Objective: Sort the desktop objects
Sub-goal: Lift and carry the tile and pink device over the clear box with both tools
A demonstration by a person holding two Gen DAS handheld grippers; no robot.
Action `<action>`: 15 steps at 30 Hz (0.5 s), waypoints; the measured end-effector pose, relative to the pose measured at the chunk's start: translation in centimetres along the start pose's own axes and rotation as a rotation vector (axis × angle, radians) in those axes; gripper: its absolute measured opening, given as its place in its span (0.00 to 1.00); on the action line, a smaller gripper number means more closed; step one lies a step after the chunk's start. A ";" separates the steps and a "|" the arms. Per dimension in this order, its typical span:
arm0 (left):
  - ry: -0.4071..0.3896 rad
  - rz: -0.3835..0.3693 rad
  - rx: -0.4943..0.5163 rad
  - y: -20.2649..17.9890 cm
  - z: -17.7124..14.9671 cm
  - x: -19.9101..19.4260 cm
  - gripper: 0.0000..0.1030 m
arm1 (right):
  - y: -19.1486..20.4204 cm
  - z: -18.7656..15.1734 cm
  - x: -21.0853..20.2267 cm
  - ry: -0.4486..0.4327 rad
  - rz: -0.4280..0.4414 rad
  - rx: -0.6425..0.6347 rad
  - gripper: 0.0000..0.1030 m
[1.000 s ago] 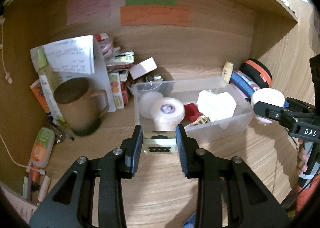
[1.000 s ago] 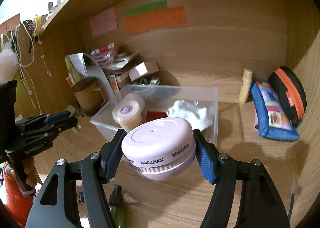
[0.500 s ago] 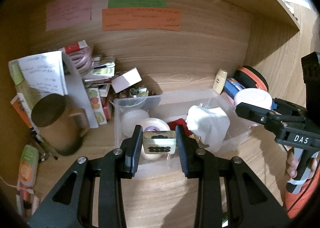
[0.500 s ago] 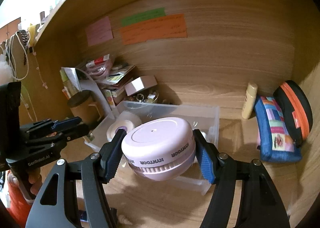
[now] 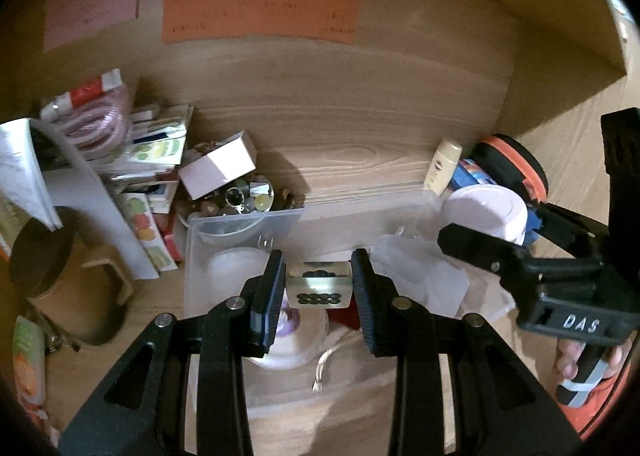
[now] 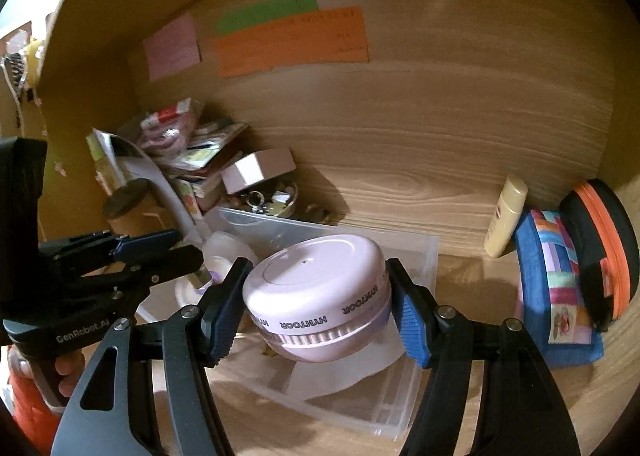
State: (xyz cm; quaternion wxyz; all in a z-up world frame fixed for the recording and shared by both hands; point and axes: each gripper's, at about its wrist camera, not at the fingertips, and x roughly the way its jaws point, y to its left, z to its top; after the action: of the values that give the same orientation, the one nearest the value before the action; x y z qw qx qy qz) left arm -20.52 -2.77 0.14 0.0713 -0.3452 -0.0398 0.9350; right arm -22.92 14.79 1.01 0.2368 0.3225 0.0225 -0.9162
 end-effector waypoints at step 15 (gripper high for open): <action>0.090 -0.001 -0.004 0.1 1.9 5.8 0.32 | -1.2 0.3 5.0 0.104 -0.064 -0.020 0.61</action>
State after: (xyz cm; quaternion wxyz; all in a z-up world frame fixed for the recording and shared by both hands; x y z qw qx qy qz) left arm -26.13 -1.95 -2.15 0.0729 -0.3870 -0.0385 0.9184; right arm -27.07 13.73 -1.86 0.2089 0.3663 0.0543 -0.9051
